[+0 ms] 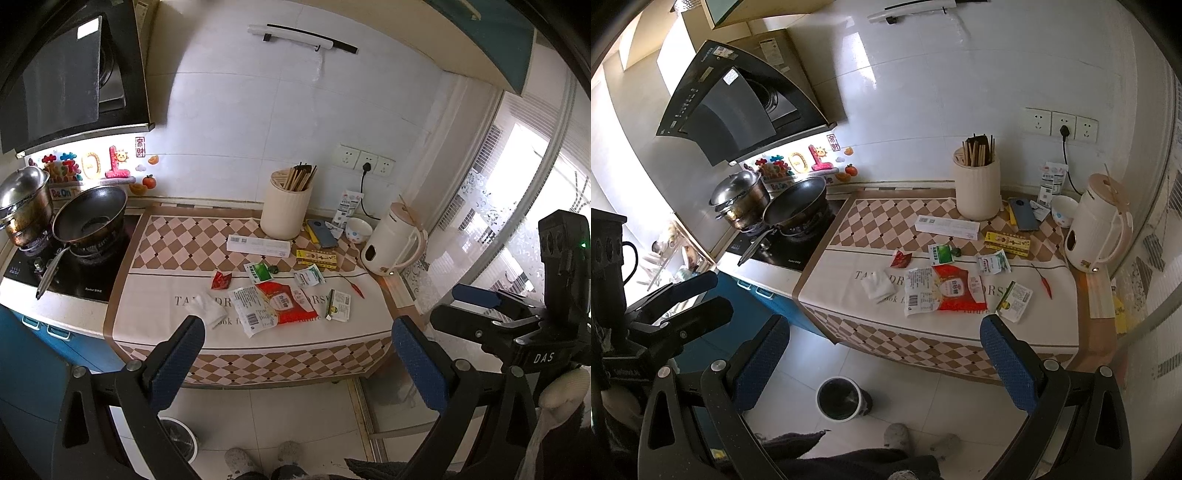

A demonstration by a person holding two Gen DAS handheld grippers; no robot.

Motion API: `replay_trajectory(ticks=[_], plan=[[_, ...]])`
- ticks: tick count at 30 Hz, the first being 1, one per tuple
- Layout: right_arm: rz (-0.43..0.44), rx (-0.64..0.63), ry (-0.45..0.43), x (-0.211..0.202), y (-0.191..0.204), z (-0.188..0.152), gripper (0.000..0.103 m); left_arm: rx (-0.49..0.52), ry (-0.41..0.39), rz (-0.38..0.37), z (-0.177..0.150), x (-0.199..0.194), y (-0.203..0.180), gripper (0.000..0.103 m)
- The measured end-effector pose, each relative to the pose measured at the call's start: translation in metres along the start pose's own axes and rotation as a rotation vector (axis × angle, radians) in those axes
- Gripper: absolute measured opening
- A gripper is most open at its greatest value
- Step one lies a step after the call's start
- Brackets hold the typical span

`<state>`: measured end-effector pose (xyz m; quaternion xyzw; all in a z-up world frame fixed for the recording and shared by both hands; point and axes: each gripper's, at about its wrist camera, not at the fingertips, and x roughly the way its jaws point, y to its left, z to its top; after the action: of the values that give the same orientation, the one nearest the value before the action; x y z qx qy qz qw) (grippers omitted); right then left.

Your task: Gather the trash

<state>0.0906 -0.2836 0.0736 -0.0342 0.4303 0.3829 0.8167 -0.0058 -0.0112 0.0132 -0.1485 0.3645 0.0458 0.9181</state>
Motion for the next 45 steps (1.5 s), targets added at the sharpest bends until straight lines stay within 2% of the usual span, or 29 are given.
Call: replay_trajectory(ticks=[18,23,25,29,30,32,35,37,40,42,45], plan=[[-0.001,-0.003,0.006,0.008,0.002,0.0,0.103,0.004,0.008,-0.009,0.001,-0.001,-0.003,0.103],[-0.003,0.009,0.007,0.014,0.006,0.0,0.103,0.004,0.016,-0.001,0.01,0.011,0.012,0.103],[-0.011,0.018,0.004,0.019,0.009,0.002,0.103,0.016,-0.004,0.078,0.013,0.017,0.015,0.103],[-0.048,0.06,-0.029,0.032,0.011,0.008,0.103,0.084,-0.065,0.397,0.018,0.043,0.023,0.103],[-0.068,0.072,-0.042,0.035,0.01,0.008,0.103,0.088,-0.067,0.446,0.019,0.052,0.027,0.103],[-0.12,0.1,-0.065,0.047,0.004,0.011,0.103,0.076,-0.054,0.483,0.022,0.073,0.038,0.103],[-0.198,0.158,-0.073,0.071,-0.013,0.011,0.103,0.039,-0.005,0.538,0.023,0.113,0.059,0.103],[-0.227,0.22,-0.052,0.091,-0.035,0.012,0.103,0.004,0.066,0.56,0.021,0.147,0.071,0.103],[-0.266,0.318,0.009,0.129,-0.085,0.013,0.103,-0.09,0.183,0.517,0.018,0.189,0.103,0.103],[-0.321,0.364,0.032,0.154,-0.115,0.012,0.103,-0.185,0.258,0.482,0.014,0.221,0.128,0.103],[-0.365,0.446,0.077,0.195,-0.17,0.005,0.103,-0.35,0.391,0.47,-0.007,0.277,0.156,0.103]])
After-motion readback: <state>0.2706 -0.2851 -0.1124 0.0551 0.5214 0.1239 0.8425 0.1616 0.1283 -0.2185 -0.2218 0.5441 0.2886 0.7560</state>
